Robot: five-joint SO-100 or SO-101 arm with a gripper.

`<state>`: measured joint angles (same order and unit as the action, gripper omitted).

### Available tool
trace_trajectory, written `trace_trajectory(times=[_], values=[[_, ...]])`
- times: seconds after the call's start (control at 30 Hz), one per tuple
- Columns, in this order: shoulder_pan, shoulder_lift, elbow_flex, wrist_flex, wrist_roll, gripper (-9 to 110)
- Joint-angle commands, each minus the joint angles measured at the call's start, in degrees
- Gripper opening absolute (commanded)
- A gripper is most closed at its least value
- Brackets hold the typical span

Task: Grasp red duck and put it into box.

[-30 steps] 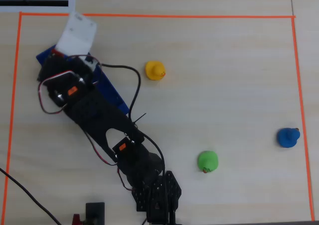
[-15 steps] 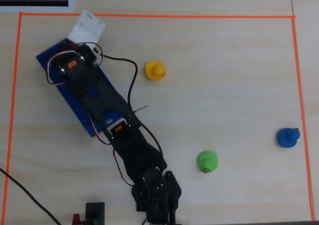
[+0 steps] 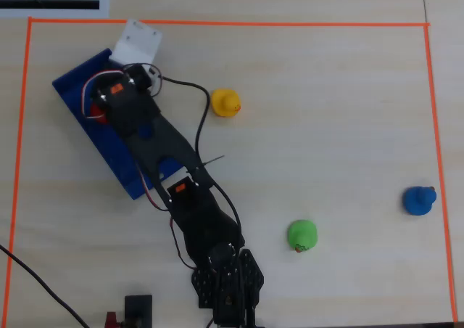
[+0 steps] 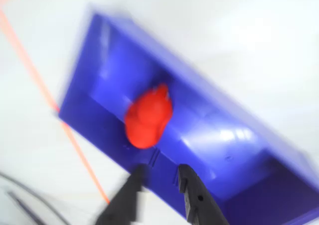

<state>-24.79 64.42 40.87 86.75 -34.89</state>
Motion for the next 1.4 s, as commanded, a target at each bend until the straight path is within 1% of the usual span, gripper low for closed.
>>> trace_trajectory(times=[0.0, 0.1, 0.23, 0.33, 0.5, 0.6, 0.73, 0.83, 0.87, 1.03, 1.1, 1.37], values=[[7.03, 16.96, 5.62, -2.81, -4.66, 0], [14.85, 30.85, 19.95, -7.29, -11.51, 0], [22.85, 50.45, 46.58, -15.03, -19.42, 0], [26.02, 64.51, 68.82, -20.39, -25.22, 0], [29.09, 84.46, 98.17, -26.02, -31.82, 0], [30.41, 94.92, 111.18, -27.33, -34.98, 0], [33.13, 105.73, 124.80, -30.59, -38.23, 0], [33.66, 113.55, 135.09, -30.94, -40.25, 0], [33.75, 116.10, 137.29, -29.53, -40.78, 0], [32.61, 124.37, 137.29, -16.79, -39.37, 0], [32.43, 125.24, 137.29, -12.22, -40.08, 0], [35.77, 125.24, 137.29, -11.69, -39.73, 0]])
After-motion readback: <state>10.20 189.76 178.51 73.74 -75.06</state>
